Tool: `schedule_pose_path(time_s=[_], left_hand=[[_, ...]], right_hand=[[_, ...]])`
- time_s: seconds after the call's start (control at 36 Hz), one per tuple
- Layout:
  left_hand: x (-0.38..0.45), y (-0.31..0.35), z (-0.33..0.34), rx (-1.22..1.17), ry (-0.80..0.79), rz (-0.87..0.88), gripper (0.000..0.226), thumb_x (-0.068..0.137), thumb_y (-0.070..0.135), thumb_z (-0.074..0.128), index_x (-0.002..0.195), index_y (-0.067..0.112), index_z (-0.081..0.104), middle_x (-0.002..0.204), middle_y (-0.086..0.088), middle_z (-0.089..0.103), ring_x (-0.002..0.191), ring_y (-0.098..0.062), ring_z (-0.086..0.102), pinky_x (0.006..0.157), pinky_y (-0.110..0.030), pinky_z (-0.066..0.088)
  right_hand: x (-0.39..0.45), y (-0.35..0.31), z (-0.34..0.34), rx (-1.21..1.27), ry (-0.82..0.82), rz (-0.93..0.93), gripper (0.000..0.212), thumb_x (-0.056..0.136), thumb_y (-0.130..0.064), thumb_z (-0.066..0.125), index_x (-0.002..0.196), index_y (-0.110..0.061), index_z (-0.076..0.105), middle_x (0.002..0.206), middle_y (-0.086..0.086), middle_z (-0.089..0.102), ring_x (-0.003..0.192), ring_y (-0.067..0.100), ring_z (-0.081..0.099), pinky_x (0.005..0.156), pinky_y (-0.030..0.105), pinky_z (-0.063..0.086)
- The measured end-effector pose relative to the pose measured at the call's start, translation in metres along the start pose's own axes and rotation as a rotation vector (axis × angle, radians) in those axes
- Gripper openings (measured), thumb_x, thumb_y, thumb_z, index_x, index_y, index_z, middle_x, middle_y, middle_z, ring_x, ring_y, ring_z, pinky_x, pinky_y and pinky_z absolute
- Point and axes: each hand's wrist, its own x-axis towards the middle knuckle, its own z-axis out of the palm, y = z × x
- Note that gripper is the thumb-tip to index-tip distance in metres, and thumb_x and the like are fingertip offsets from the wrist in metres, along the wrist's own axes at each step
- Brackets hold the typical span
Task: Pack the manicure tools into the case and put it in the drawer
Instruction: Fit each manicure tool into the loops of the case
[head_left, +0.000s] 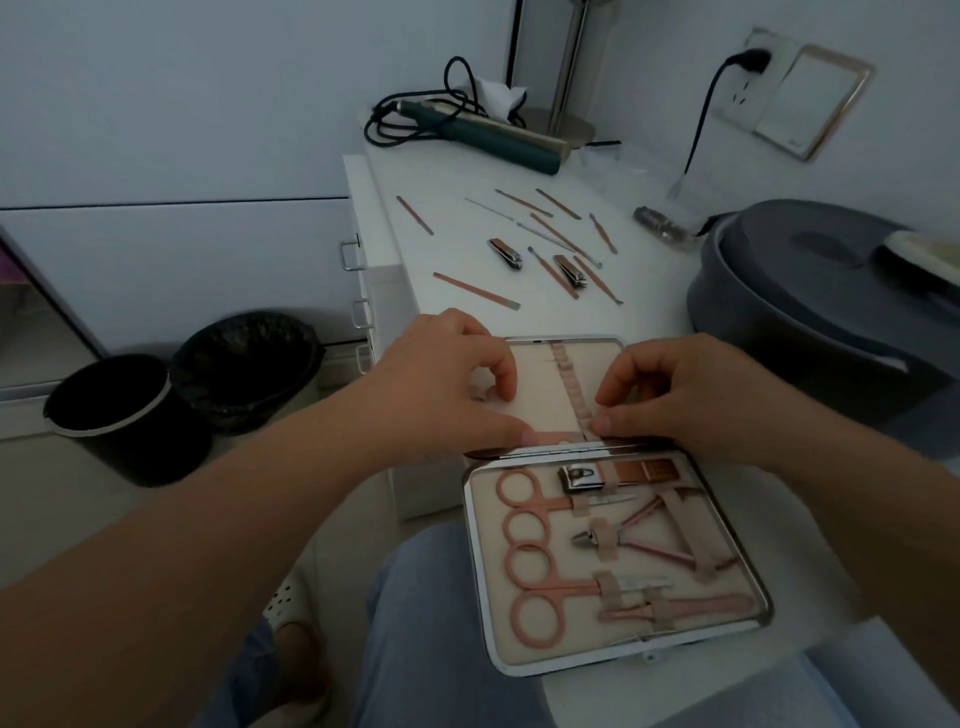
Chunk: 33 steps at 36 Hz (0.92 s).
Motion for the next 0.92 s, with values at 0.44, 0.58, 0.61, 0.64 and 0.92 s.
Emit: schedule_pose_path(time_s=[0.44, 0.58, 0.61, 0.64, 0.92], left_hand=[[0.0, 0.001, -0.001, -0.049, 0.037, 0.005, 0.019, 0.064, 0.04, 0.072, 0.065, 0.038, 0.054, 0.104, 0.008, 0.043, 0.11, -0.015, 0.04, 0.097, -0.041, 0.038], [0.002, 0.002, -0.002, -0.003, 0.025, -0.002, 0.022, 0.062, 0.043, 0.073, 0.067, 0.038, 0.053, 0.107, 0.009, 0.042, 0.109, -0.014, 0.038, 0.096, -0.04, 0.039], [0.001, 0.002, -0.001, -0.005, 0.03, -0.004, 0.021, 0.062, 0.043, 0.073, 0.067, 0.038, 0.053, 0.107, 0.009, 0.042, 0.109, -0.013, 0.038, 0.096, -0.04, 0.039], [0.0, 0.002, 0.0, -0.013, 0.036, -0.007, 0.021, 0.062, 0.044, 0.073, 0.067, 0.038, 0.053, 0.108, 0.01, 0.042, 0.109, -0.013, 0.038, 0.096, -0.04, 0.04], [-0.004, -0.004, 0.009, -0.063, 0.122, 0.029, 0.023, 0.062, 0.042, 0.075, 0.065, 0.039, 0.053, 0.106, 0.012, 0.042, 0.11, -0.009, 0.037, 0.096, -0.033, 0.037]], right_hand=[[-0.001, 0.001, 0.004, 0.052, 0.007, -0.045, 0.016, 0.062, -0.034, 0.08, 0.069, -0.028, 0.067, 0.053, -0.022, 0.062, 0.046, -0.007, 0.051, 0.046, 0.005, 0.04], [0.001, 0.001, 0.005, 0.019, 0.038, -0.046, 0.017, 0.059, -0.035, 0.082, 0.064, -0.033, 0.066, 0.055, -0.024, 0.062, 0.047, -0.007, 0.051, 0.045, 0.004, 0.039], [0.001, 0.001, 0.006, 0.008, 0.041, -0.043, 0.017, 0.059, -0.036, 0.082, 0.064, -0.034, 0.066, 0.056, -0.025, 0.062, 0.047, -0.008, 0.052, 0.045, 0.004, 0.039], [0.001, 0.001, 0.006, -0.004, 0.039, -0.039, 0.017, 0.058, -0.038, 0.082, 0.064, -0.034, 0.066, 0.057, -0.026, 0.062, 0.048, -0.008, 0.053, 0.045, 0.004, 0.039], [0.001, -0.002, 0.003, -0.014, -0.011, -0.015, 0.011, 0.067, -0.036, 0.077, 0.07, -0.032, 0.067, 0.062, -0.026, 0.063, 0.054, -0.006, 0.056, 0.048, 0.006, 0.042]])
